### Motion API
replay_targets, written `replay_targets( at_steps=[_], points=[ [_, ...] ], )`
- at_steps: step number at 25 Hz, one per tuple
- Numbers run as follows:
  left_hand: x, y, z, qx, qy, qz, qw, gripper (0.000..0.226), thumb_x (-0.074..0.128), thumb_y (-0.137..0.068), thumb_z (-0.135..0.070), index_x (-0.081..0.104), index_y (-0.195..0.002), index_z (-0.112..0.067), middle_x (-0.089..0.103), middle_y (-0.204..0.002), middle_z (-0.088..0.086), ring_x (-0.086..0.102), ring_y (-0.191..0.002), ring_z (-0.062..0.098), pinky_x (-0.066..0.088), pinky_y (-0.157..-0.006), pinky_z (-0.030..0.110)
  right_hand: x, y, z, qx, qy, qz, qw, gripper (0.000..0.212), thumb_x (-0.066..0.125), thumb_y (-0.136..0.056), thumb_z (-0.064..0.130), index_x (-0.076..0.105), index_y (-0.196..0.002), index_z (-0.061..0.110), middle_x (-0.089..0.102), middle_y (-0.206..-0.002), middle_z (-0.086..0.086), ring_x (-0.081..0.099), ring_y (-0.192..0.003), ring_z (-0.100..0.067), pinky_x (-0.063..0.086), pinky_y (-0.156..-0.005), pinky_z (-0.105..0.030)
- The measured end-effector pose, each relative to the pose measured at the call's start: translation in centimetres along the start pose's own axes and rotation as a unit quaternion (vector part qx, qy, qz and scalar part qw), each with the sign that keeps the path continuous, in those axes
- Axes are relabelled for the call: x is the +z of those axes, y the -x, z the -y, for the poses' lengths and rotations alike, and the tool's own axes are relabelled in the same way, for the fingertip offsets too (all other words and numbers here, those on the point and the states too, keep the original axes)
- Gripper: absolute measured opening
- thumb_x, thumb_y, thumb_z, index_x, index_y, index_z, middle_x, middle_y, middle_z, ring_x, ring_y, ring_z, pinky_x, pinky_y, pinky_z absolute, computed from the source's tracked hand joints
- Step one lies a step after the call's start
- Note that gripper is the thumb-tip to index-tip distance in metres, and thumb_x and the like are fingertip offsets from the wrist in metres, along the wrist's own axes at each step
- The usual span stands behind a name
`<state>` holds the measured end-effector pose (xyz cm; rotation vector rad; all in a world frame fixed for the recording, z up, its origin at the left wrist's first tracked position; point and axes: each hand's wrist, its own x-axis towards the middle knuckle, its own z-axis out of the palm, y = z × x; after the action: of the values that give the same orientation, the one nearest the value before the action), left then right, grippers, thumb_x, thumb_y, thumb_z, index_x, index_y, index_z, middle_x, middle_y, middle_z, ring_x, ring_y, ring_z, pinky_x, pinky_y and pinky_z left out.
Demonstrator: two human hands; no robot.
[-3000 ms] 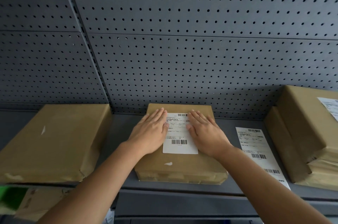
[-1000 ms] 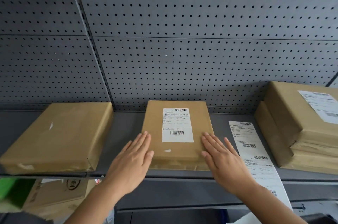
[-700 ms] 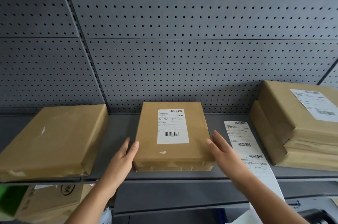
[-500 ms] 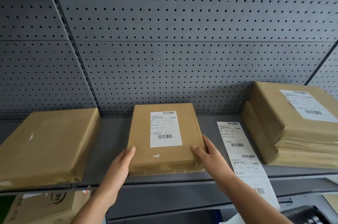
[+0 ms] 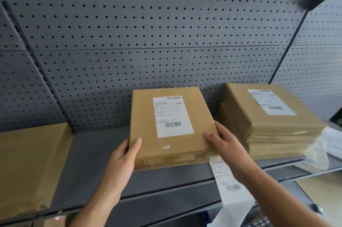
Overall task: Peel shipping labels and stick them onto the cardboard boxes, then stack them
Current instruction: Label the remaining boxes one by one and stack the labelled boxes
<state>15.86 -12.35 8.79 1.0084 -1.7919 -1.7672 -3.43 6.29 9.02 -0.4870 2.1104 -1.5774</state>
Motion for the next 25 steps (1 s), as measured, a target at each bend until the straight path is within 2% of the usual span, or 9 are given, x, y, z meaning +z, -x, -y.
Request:
replay_targets(
  at_steps=[2, 5, 8, 11, 14, 16, 19, 23, 25],
  points=[
    [2.4, -0.6, -1.6, 0.024, -0.002, 0.034, 0.999, 0.017, 0.052, -0.101, -0.043, 0.067, -0.108, -0.043, 0.069, -0.095, -0.043, 0.059, -0.087, -0.028, 0.039, -0.076, 0.008, -3.1, 0.0, 1.4, -0.021, 0.003, -0.034, 0.999, 0.043, 0.060, -0.097, 0.031, 0.052, -0.139, 0.036, 0.069, -0.117, 0.018, 0.065, -0.106, -0.006, 0.051, -0.095, -0.033],
    [6.6, -1.6, -4.3, 0.064, -0.011, 0.077, 0.995, 0.027, 0.052, -0.100, -0.046, 0.068, -0.121, -0.038, 0.071, -0.110, -0.034, 0.059, -0.099, -0.023, 0.039, -0.080, 0.008, -7.8, -0.1, 3.5, -0.039, -0.008, -0.092, 0.995, 0.040, 0.059, -0.098, 0.031, 0.051, -0.136, 0.037, 0.064, -0.114, 0.020, 0.061, -0.102, -0.001, 0.048, -0.079, -0.023],
    [11.1, -2.5, -7.0, 0.097, -0.015, 0.116, 0.988, 0.026, 0.052, -0.100, -0.047, 0.068, -0.119, -0.037, 0.071, -0.109, -0.029, 0.060, -0.092, -0.023, 0.044, -0.083, 0.010, -12.6, 0.0, 5.1, -0.056, -0.008, -0.141, 0.988, 0.031, 0.059, -0.098, 0.031, 0.054, -0.127, 0.039, 0.065, -0.112, 0.017, 0.060, -0.101, -0.004, 0.044, -0.074, -0.022],
    [15.1, -3.2, -9.7, 0.122, -0.027, 0.155, 0.980, 0.025, 0.051, -0.099, -0.052, 0.066, -0.114, -0.038, 0.069, -0.105, -0.028, 0.061, -0.087, -0.021, 0.040, -0.073, 0.010, -16.9, -0.5, 5.7, -0.053, 0.004, -0.185, 0.981, 0.025, 0.058, -0.096, 0.037, 0.059, -0.121, 0.035, 0.067, -0.110, 0.009, 0.061, -0.103, -0.014, 0.047, -0.080, -0.027],
    [18.0, -4.1, -11.7, 0.137, -0.030, 0.170, 0.975, 0.030, 0.051, -0.099, -0.053, 0.067, -0.115, -0.034, 0.069, -0.105, -0.025, 0.059, -0.096, -0.010, 0.039, -0.073, 0.013, -20.3, -1.6, 5.7, -0.044, 0.014, -0.193, 0.980, 0.040, 0.062, -0.086, 0.048, 0.064, -0.123, 0.032, 0.071, -0.114, 0.005, 0.063, -0.108, -0.020, 0.047, -0.101, -0.044],
    [19.7, -4.6, -12.4, 0.140, -0.031, 0.183, 0.973, 0.026, 0.051, -0.100, -0.051, 0.067, -0.110, -0.033, 0.068, -0.101, -0.025, 0.057, -0.091, -0.012, 0.037, -0.071, 0.012, -22.3, -2.6, 5.8, -0.048, 0.017, -0.198, 0.979, 0.046, 0.065, -0.078, 0.051, 0.067, -0.120, 0.032, 0.073, -0.111, 0.004, 0.065, -0.108, -0.022, 0.046, -0.105, -0.049],
    [22.2, -4.9, -12.8, 0.137, -0.038, 0.205, 0.968, 0.036, 0.051, -0.098, -0.055, 0.068, -0.116, -0.028, 0.069, -0.107, -0.020, 0.059, -0.096, -0.007, 0.039, -0.071, 0.014, -25.5, -4.1, 5.8, -0.050, 0.019, -0.215, 0.975, 0.050, 0.067, -0.068, 0.051, 0.071, -0.114, 0.031, 0.075, -0.110, 0.001, 0.066, -0.108, -0.024, 0.048, -0.104, -0.050],
    [25.5, -5.0, -12.4, 0.124, -0.073, 0.221, 0.964, 0.058, 0.049, -0.093, -0.065, 0.062, -0.129, -0.022, 0.068, -0.120, -0.008, 0.061, -0.108, 0.010, 0.043, -0.075, 0.022, -29.1, -5.7, 5.3, -0.038, 0.031, -0.220, 0.974, 0.029, 0.069, -0.077, 0.041, 0.075, -0.103, 0.029, 0.075, -0.109, -0.001, 0.066, -0.109, -0.026, 0.050, -0.103, -0.045],
    [27.0, -4.9, -12.1, 0.119, -0.089, 0.240, 0.959, 0.069, 0.046, -0.089, -0.073, 0.060, -0.133, -0.020, 0.067, -0.123, -0.006, 0.061, -0.112, 0.014, 0.044, -0.085, 0.027, -30.6, -6.5, 4.8, -0.033, 0.030, -0.228, 0.973, 0.021, 0.071, -0.080, 0.037, 0.076, -0.098, 0.028, 0.074, -0.110, -0.002, 0.066, -0.109, -0.025, 0.051, -0.103, -0.044]
  ],
)
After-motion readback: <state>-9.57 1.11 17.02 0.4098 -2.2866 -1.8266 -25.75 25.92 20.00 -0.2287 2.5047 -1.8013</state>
